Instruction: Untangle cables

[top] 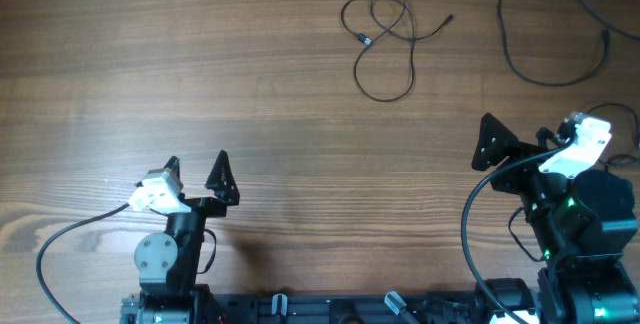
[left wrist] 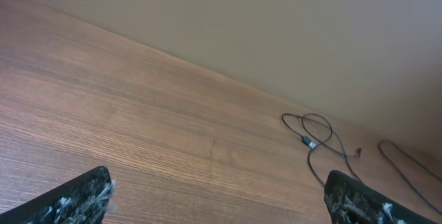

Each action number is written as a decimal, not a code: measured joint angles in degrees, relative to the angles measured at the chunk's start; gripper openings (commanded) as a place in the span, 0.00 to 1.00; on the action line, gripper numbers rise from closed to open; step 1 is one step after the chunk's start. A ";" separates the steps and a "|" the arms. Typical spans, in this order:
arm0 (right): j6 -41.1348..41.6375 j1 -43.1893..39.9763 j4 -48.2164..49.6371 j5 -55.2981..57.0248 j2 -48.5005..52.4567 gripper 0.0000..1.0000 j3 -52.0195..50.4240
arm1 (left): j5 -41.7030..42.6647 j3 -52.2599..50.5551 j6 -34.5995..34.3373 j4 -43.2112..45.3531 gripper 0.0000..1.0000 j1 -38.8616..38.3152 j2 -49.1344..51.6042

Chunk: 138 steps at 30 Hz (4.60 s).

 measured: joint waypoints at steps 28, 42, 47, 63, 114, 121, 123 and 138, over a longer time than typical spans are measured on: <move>0.00 0.00 -11.41 5.77 0.00 1.00 -0.04 | 0.44 0.00 0.83 0.02 1.00 0.00 0.72; -4.98 0.00 8.24 6.05 -4.96 1.00 -8.57 | 0.46 0.00 0.83 0.00 1.00 0.00 0.72; -6.16 0.00 21.46 3.91 -13.29 1.00 -19.80 | 0.46 0.00 0.83 0.02 1.00 0.00 0.79; -6.21 -2.54 30.12 -0.70 -30.21 1.00 -43.39 | 0.46 0.00 0.83 0.02 1.00 0.00 0.83; -21.40 -6.78 35.23 -3.72 -30.47 1.00 -45.94 | 0.46 -0.02 0.83 0.02 1.00 0.00 0.83; -22.45 -6.78 35.26 -3.72 -30.47 1.00 -45.94 | 0.46 -0.02 0.83 0.04 1.00 0.00 0.83; -22.45 -6.78 35.26 -3.72 -30.47 1.00 -45.94 | 0.46 -0.02 0.85 0.04 1.00 0.00 0.83; -22.62 -6.78 35.26 -3.72 -30.47 1.00 -45.94 | 0.46 -0.02 0.83 0.02 1.00 0.00 0.70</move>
